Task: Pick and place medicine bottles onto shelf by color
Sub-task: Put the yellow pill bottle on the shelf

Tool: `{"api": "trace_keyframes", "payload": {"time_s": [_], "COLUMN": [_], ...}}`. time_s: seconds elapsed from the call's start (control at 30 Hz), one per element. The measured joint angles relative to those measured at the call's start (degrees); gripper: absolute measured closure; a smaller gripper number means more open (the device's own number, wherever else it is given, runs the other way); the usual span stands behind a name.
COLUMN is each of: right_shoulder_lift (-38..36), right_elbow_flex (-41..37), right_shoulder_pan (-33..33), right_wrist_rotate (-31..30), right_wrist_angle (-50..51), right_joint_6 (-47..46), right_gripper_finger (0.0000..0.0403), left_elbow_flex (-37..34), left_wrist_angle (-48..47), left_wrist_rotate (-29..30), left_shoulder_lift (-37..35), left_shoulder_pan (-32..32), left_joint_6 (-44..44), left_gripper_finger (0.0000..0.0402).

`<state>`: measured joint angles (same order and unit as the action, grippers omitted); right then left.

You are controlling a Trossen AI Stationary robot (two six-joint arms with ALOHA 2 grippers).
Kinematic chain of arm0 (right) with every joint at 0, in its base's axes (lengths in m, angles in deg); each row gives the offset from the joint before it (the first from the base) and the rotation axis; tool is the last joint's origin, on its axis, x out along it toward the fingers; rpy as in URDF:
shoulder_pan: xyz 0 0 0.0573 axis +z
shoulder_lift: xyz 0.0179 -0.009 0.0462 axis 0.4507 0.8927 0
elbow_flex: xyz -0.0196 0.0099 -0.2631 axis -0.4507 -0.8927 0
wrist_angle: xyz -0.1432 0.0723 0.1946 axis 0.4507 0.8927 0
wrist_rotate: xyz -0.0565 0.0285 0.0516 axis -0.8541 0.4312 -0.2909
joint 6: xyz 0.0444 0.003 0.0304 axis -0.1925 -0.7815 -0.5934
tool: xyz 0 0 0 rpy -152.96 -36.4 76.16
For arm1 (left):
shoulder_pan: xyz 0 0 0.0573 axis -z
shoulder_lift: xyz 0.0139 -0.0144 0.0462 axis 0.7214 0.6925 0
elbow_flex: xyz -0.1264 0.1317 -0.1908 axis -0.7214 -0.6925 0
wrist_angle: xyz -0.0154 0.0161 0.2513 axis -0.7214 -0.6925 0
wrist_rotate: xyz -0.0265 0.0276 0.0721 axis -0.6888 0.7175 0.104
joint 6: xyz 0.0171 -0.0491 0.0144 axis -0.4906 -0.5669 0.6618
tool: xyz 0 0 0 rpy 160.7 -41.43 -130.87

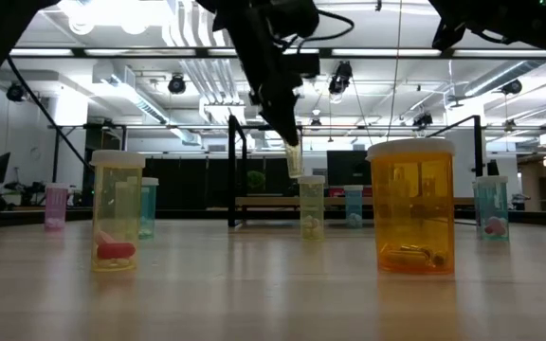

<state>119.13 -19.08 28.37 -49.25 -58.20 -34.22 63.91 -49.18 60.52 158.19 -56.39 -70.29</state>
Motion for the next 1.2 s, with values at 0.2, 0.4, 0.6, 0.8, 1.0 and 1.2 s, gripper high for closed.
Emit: {"api": "trace_keyframes", "payload": {"time_s": [0.2,0.4,0.6,0.8,1.0,1.2], "right_shoulder_lift": [0.0,0.0,0.0,0.0,0.0,0.0], "right_elbow_flex": [0.13,0.35,0.35,0.35,0.35,0.35], "right_shoulder_pan": [0.0,0.0,0.0,0.0,0.0,0.0], "right_wrist_rotate": [-0.01,-0.49,-0.52,-0.57,-0.59,-0.59], "right_wrist_angle": [0.77,1.08,1.11,1.13,1.13,1.13], "right_joint_6": [0.0,0.0,-0.01,-0.02,-0.02,-0.02], "right_gripper_finger": [0.0385,0.0385,0.0385,0.0385,0.0385,0.0385], "left_elbow_flex": [0.44,0.44,0.02,-0.82,-1.39,-1.77], "left_wrist_angle": [-0.04,-0.07,-0.44,-0.9,-0.93,-0.01], "left_wrist_rotate": [3.68,5.04,5.06,5.05,5.06,5.06], "left_shoulder_lift": [1.47,1.23,1.16,1.16,1.2,1.23], "left_shoulder_pan": [-0.18,-0.98,-1.33,-1.31,-1.36,-1.73], "left_joint_6": [2.69,5.56,5.93,5.57,5.51,5.49], "left_gripper_finger": [0.0309,0.0309,0.0309,0.0309,0.0309,0.0309]}}
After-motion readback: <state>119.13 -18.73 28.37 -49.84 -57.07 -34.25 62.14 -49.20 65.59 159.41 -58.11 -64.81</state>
